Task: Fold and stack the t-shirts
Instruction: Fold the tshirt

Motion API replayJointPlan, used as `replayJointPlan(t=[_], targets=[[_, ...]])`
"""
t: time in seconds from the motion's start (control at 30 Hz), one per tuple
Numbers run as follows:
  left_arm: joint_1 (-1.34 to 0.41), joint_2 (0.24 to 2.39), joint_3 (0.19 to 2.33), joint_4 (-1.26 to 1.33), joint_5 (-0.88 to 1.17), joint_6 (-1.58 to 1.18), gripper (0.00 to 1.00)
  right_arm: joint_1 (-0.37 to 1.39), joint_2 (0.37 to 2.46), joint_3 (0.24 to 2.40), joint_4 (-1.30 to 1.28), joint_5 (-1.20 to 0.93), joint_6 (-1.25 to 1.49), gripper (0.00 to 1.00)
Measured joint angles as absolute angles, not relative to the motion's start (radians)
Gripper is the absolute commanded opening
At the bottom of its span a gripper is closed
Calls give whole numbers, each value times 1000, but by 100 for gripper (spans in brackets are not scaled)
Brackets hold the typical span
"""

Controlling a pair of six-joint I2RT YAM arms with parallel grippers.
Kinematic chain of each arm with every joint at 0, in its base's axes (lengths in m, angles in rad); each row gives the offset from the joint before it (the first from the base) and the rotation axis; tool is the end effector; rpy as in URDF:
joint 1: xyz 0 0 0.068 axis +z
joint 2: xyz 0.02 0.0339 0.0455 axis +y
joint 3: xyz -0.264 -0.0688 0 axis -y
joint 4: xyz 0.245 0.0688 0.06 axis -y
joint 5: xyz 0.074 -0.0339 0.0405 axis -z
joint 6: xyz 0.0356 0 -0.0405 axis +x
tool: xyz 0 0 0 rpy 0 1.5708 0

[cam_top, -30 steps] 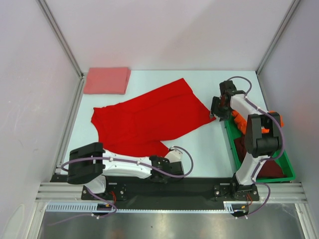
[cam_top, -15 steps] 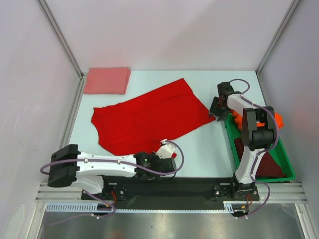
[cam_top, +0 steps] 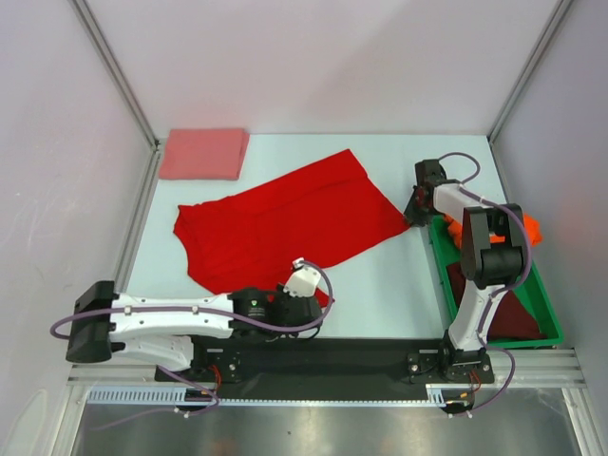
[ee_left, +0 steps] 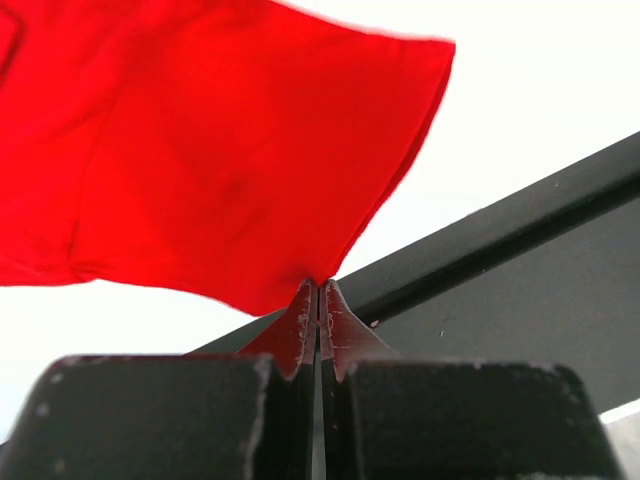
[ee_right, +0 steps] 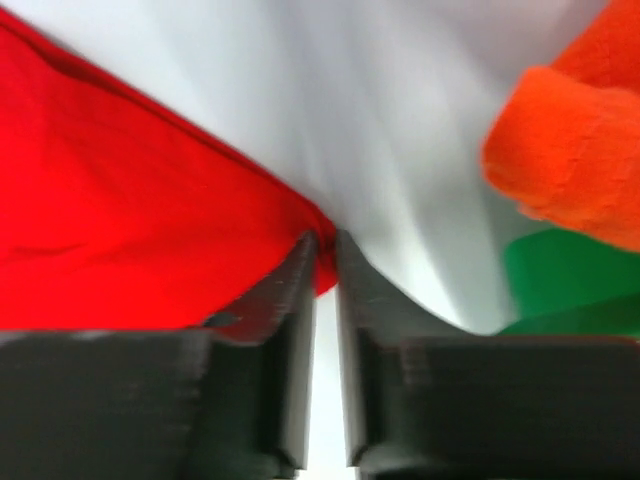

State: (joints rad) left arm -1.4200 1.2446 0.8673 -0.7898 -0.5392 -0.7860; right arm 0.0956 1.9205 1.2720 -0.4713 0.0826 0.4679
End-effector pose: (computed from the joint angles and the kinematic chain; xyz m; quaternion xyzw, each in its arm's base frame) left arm 0.0521 -0.2210 0.2330 0.2436 0.9139 -0.0548 0.3200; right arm 0.3882 0.0343 0.1628 0.1893 0.9553 0.0235 0.2258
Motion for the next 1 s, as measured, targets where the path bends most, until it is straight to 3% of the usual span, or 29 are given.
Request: replayJointPlan(t=[0.07,0.1,0.33,0.7,1.0], targets=[[-1420,1209,867,-801,-549,-786,0,96,1918,1263,-450,69,471,1],[-1420,1193,867,-804,-552,-785,0,96,1914,1258,-443,67,469,0],[-1420,1051,867,-788,-556,-716,0,99,1877,1224,-443,63,466,0],[-1420,868,862,-797,-555,-670,0,131,1650,1126,-503,64,442,0],[-1378,825,961,-874,-617,-622,0,148,1675,1152,-536,70,408,0]])
